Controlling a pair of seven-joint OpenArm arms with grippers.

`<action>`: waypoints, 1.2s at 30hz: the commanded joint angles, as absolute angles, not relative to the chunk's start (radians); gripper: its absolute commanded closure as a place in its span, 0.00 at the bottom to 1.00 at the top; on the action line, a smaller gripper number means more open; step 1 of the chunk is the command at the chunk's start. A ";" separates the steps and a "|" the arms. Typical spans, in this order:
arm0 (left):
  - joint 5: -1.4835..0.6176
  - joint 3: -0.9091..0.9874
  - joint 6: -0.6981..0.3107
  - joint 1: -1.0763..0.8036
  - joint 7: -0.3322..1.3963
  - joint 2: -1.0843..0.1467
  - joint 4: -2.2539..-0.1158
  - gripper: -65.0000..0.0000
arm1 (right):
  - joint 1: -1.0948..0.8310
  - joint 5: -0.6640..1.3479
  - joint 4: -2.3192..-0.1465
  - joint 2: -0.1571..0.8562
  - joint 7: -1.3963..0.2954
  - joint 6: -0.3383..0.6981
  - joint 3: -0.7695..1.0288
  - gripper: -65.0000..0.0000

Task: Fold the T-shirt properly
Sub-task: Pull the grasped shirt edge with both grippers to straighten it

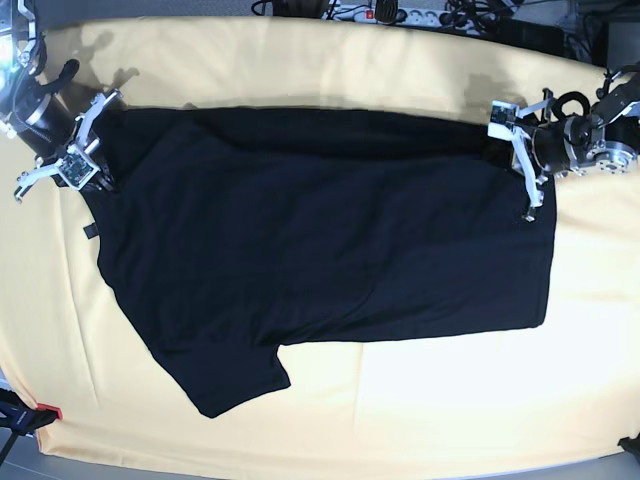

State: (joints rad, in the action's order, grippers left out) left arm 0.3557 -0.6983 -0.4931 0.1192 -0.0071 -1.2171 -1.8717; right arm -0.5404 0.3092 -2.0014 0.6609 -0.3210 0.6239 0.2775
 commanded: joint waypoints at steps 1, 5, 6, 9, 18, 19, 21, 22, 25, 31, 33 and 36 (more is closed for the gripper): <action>0.351 -0.686 -0.468 0.131 -0.017 -1.225 -1.867 1.00 | -0.516 0.318 -2.001 0.677 -0.298 0.611 0.277 1.00; 0.351 -0.686 -0.413 0.132 -0.017 -1.180 -1.831 1.00 | -0.448 0.310 -1.953 0.677 -0.299 0.609 0.199 1.00; 0.351 -0.686 -0.406 0.135 -0.017 -1.171 -1.828 1.00 | -0.430 0.301 -1.940 0.677 -0.299 0.609 0.174 1.00; 0.352 -0.686 -0.407 0.159 -0.012 -1.149 -1.824 1.00 | -0.383 0.201 -1.912 0.677 -0.299 0.531 0.110 1.00; 0.291 -0.686 -0.433 0.245 -0.003 -1.147 -1.824 0.80 | -0.349 0.163 -1.909 0.677 -0.287 0.462 0.089 0.95; 0.271 -0.686 -0.433 0.250 -0.003 -1.147 -1.824 0.66 | -0.349 0.163 -1.909 0.677 -0.287 0.440 0.089 0.81; 0.212 -0.686 -0.433 0.265 -0.001 -1.148 -1.824 0.39 | -0.349 0.163 -1.909 0.680 -0.288 0.428 0.090 0.50; 0.183 -0.686 -0.434 0.271 0.002 -1.151 -1.824 0.30 | -0.349 0.163 -1.909 0.682 -0.289 0.430 0.090 0.39; 0.142 -0.686 -0.490 0.286 0.001 -1.165 -1.827 0.26 | -0.349 0.174 -1.917 0.686 -0.318 0.488 0.091 0.32; 0.029 -0.686 -0.698 0.276 0.001 -1.260 -1.907 0.26 | -0.354 0.342 -2.028 0.701 -0.516 0.644 0.092 0.32; 0.031 -0.686 -0.698 0.249 0.001 -1.301 -1.930 0.26 | -0.360 0.410 -2.068 0.701 -0.579 0.648 0.092 0.32; 0.092 -0.686 -0.698 0.200 0.001 -1.345 -1.925 0.26 | -0.386 0.431 -2.090 0.699 -0.591 0.648 0.092 0.32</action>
State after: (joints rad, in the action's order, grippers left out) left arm 0.1055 -0.6994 -0.6998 0.1909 0.0093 -1.3228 -1.9198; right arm -0.3897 0.4263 -2.0747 0.6819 -0.6056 0.6514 0.0811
